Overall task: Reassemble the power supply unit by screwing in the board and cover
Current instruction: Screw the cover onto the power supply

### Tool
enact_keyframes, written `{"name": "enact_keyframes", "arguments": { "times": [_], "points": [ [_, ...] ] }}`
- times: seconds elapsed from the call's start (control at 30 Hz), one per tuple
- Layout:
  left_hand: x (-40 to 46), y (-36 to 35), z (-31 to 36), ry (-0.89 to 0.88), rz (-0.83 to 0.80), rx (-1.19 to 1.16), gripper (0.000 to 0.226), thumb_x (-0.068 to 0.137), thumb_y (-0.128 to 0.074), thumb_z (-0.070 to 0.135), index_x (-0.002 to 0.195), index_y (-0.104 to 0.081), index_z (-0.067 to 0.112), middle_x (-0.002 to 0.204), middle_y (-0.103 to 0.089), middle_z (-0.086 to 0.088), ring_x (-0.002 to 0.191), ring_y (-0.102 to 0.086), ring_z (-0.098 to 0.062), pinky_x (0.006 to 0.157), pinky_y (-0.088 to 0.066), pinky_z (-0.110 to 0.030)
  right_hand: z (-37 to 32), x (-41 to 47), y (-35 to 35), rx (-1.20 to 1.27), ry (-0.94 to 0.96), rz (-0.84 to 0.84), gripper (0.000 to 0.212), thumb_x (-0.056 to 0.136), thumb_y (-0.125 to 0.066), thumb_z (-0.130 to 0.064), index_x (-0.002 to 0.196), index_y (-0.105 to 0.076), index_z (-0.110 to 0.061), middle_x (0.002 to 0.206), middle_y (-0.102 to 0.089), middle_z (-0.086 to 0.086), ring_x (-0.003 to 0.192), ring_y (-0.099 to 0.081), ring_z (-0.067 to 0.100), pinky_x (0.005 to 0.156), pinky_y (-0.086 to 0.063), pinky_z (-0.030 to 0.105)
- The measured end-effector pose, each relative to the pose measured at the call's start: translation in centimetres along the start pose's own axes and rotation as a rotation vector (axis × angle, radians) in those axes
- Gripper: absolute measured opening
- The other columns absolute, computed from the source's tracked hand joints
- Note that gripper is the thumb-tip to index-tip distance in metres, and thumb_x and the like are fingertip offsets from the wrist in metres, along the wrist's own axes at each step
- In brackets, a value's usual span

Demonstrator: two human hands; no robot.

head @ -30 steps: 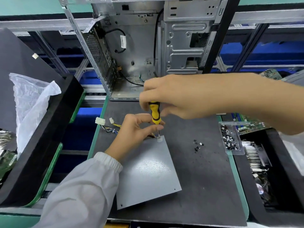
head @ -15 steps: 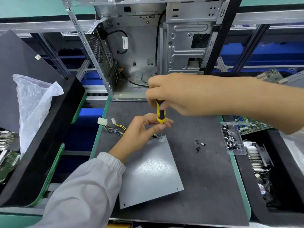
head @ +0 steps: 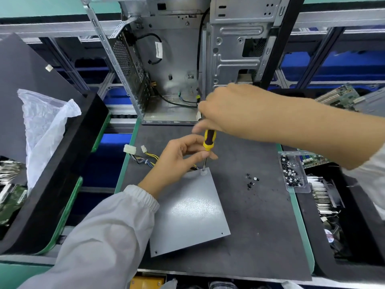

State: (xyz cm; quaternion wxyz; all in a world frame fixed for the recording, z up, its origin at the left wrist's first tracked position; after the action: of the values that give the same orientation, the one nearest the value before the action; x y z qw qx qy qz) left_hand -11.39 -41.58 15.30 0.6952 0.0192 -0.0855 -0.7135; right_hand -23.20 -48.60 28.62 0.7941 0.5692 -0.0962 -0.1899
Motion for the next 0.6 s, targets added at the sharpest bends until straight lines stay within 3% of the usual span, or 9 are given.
{"name": "enact_keyframes", "arguments": {
  "times": [0.07, 0.13, 0.2, 0.27, 0.33, 0.4, 0.47, 0.53, 0.6],
  "points": [
    [0.0, -0.5, -0.2, 0.023, 0.066, -0.037, 0.022, 0.081, -0.075, 0.001, 0.094, -0.057, 0.005, 0.075, -0.074, -0.009, 0.076, -0.068, -0.029, 0.079, -0.053, -0.032, -0.4, 0.0, 0.7, -0.057, -0.121, 0.061, 0.061, 0.092, -0.029, -0.062, 0.06, -0.027, -0.011, 0.059, -0.029, 0.004, 0.05, -0.031, 0.022, 0.054, -0.029, 0.032],
    [0.0, -1.0, -0.4, 0.031, 0.1, -0.04, 0.019, 0.08, -0.074, 0.001, 0.083, -0.057, 0.008, 0.071, -0.073, -0.006, 0.073, -0.068, -0.024, 0.075, -0.051, -0.033, -0.3, -0.3, 0.8, -0.036, -0.141, 0.107, 0.063, 0.09, -0.028, -0.064, 0.059, -0.032, -0.01, 0.06, -0.032, 0.005, 0.048, -0.027, 0.02, 0.05, -0.023, 0.029],
    [0.1, -1.1, -0.6, 0.049, 0.094, -0.059, 0.013, 0.082, -0.071, 0.002, 0.081, -0.059, 0.006, 0.074, -0.075, -0.004, 0.072, -0.069, -0.015, 0.072, -0.05, -0.026, -0.1, -0.6, 0.9, 0.09, 0.015, 0.022, 0.041, 0.094, -0.042, -0.052, 0.089, -0.053, -0.013, 0.09, -0.047, 0.007, 0.061, -0.046, 0.028, 0.051, -0.032, 0.034],
    [-0.1, -0.8, -0.7, 0.062, 0.074, -0.07, 0.011, 0.086, -0.068, 0.001, 0.085, -0.059, -0.005, 0.079, -0.076, -0.004, 0.069, -0.068, -0.006, 0.066, -0.046, -0.016, 0.0, -0.8, 1.2, 0.262, 0.21, -0.063, 0.019, 0.094, -0.054, -0.023, 0.113, -0.051, -0.023, 0.113, -0.043, 0.0, 0.076, -0.048, 0.021, 0.062, -0.042, 0.039],
    [-0.3, -0.5, -0.5, 0.061, 0.039, -0.043, 0.008, 0.09, -0.064, 0.001, 0.091, -0.064, -0.007, 0.09, -0.077, -0.003, 0.079, -0.069, -0.003, 0.07, -0.047, -0.012, 0.1, -0.7, 1.6, 0.248, 0.222, -0.072, 0.013, 0.097, -0.05, -0.023, 0.107, -0.056, -0.019, 0.105, -0.047, 0.002, 0.08, -0.041, 0.017, 0.069, -0.041, 0.036],
    [-0.4, -0.6, -0.1, 0.036, 0.023, 0.021, 0.009, 0.092, -0.064, 0.004, 0.096, -0.072, 0.005, 0.098, -0.076, 0.003, 0.092, -0.067, -0.006, 0.079, -0.049, -0.017, -0.1, 0.0, 1.1, 0.102, 0.077, -0.042, 0.039, 0.097, -0.04, -0.045, 0.089, -0.054, -0.01, 0.081, -0.047, 0.007, 0.076, -0.044, 0.025, 0.064, -0.038, 0.036],
    [-0.3, -0.9, -0.1, 0.025, 0.053, 0.048, 0.011, 0.087, -0.07, 0.005, 0.089, -0.074, 0.015, 0.094, -0.071, 0.003, 0.091, -0.064, -0.008, 0.082, -0.049, -0.021, -0.6, 0.2, 1.3, -0.038, -0.052, 0.031, 0.059, 0.092, -0.03, -0.061, 0.064, -0.035, -0.009, 0.061, -0.03, 0.005, 0.06, -0.038, 0.027, 0.052, -0.031, 0.032],
    [-0.3, -1.2, -0.3, 0.036, 0.094, 0.038, 0.014, 0.083, -0.074, 0.004, 0.083, -0.074, 0.018, 0.088, -0.07, -0.004, 0.083, -0.062, -0.007, 0.078, -0.049, -0.022, -1.0, 0.2, 1.4, -0.073, -0.072, 0.11, 0.063, 0.089, -0.027, -0.066, 0.058, -0.025, -0.011, 0.057, -0.025, 0.003, 0.049, -0.029, 0.023, 0.046, -0.019, 0.027],
    [-0.2, -1.1, -0.5, 0.062, 0.119, 0.011, 0.009, 0.08, -0.075, 0.001, 0.087, -0.074, 0.008, 0.084, -0.073, 0.0, 0.078, -0.063, -0.006, 0.073, -0.05, -0.02, -0.8, -0.2, 1.0, 0.019, 0.019, 0.089, 0.052, 0.092, -0.038, -0.058, 0.069, -0.041, -0.012, 0.068, -0.038, 0.005, 0.054, -0.038, 0.026, 0.046, -0.022, 0.029]
  ]
}}
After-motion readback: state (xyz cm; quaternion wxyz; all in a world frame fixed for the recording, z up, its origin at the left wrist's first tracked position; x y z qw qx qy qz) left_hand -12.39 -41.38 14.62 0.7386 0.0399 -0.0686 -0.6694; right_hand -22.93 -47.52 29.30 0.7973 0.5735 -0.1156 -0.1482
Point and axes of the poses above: each hand's wrist, its own x-axis towards the middle knuckle, its own y-axis out of the back of the hand, z = x × y, the point moved 2 cm from there along x, towards the middle knuckle
